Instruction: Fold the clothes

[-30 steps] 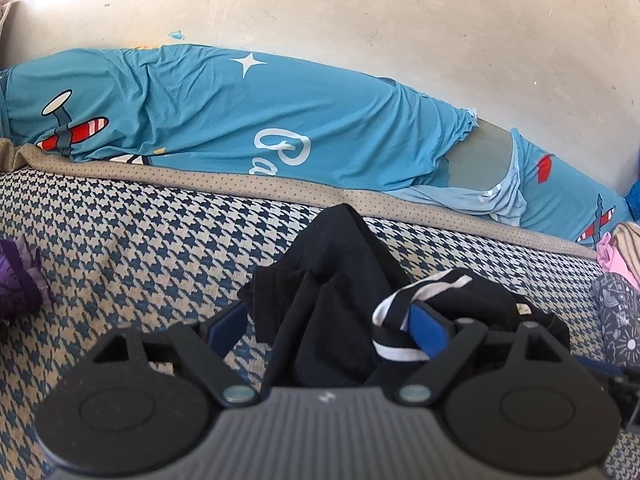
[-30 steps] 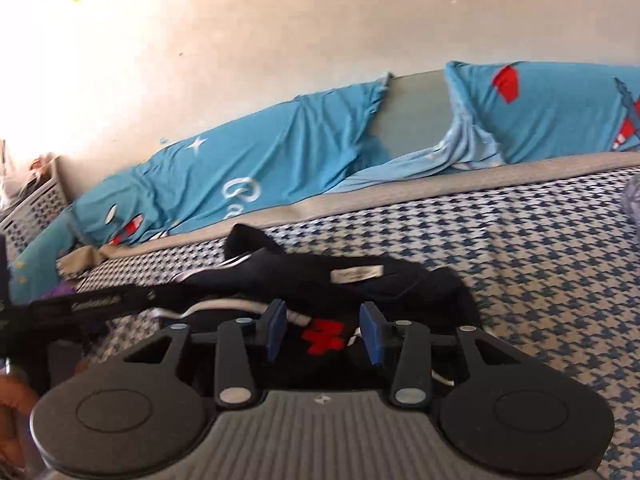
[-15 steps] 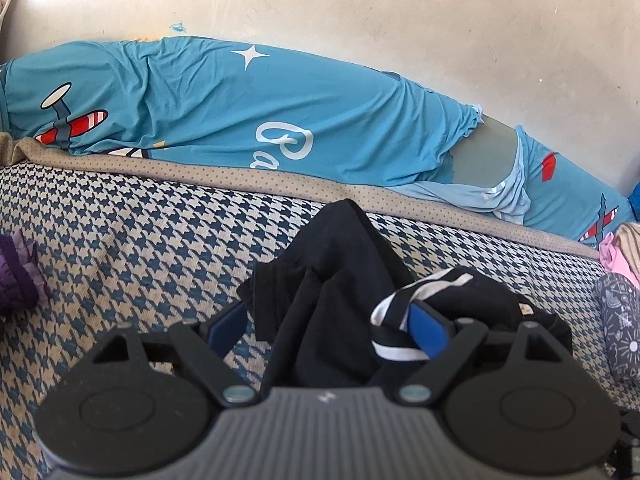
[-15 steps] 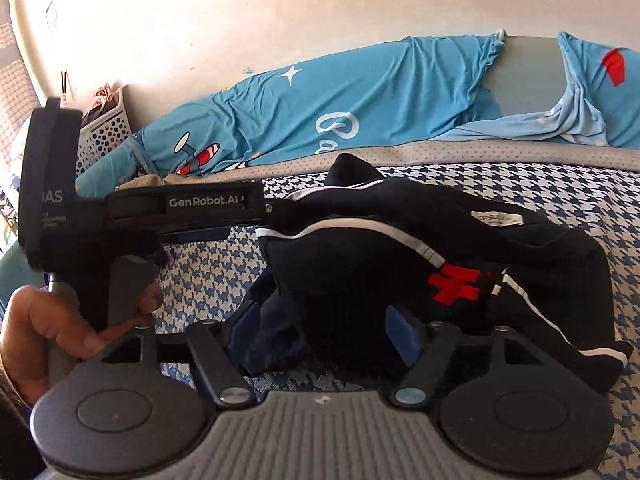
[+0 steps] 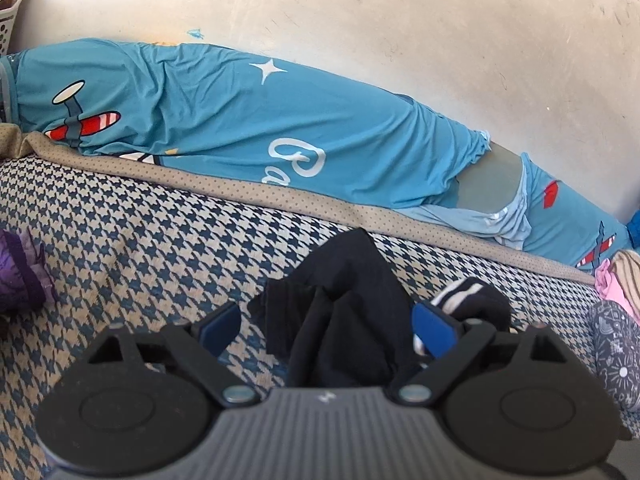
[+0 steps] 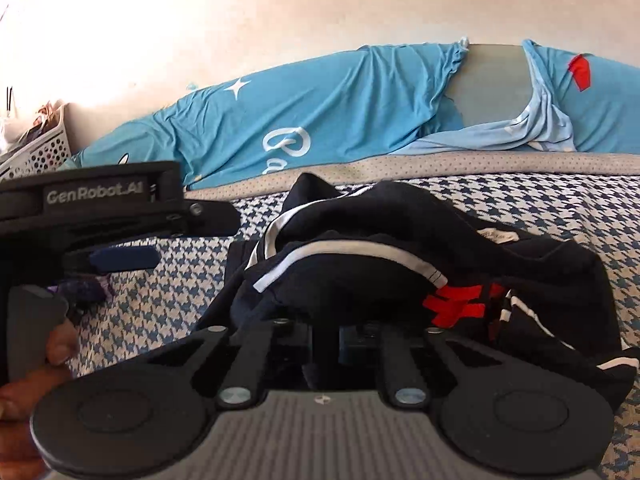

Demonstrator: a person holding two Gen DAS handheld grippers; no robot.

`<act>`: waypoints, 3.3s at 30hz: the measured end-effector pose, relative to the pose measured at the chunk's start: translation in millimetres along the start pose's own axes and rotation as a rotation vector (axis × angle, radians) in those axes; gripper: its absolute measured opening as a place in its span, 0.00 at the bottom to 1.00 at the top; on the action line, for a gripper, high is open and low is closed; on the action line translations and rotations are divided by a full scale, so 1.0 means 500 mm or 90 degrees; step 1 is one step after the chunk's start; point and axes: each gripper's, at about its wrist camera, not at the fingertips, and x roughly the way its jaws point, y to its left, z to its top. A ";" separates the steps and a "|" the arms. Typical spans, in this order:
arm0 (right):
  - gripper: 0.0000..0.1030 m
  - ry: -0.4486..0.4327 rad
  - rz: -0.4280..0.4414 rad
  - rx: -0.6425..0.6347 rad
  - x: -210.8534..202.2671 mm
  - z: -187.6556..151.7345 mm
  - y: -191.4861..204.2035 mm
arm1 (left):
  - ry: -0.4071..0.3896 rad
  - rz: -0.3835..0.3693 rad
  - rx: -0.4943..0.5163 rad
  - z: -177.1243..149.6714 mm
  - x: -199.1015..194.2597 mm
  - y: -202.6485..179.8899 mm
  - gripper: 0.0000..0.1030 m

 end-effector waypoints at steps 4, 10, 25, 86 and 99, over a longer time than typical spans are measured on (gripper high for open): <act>0.10 -0.052 -0.016 -0.002 -0.041 0.019 -0.020 | -0.010 0.051 0.002 0.007 0.011 0.010 0.90; 0.10 -0.117 -0.057 0.026 -0.099 0.043 -0.068 | -0.001 0.080 0.003 0.003 0.032 0.004 0.95; 0.11 -0.120 -0.200 0.170 -0.099 0.069 -0.242 | 0.040 0.125 0.027 -0.020 0.104 -0.019 0.96; 0.66 -0.098 0.062 -0.040 -0.063 0.068 -0.099 | 0.050 0.161 0.043 -0.025 0.146 -0.001 1.00; 0.83 -0.007 0.088 -0.200 0.039 -0.008 0.031 | 0.072 0.201 0.007 -0.009 0.144 0.044 1.00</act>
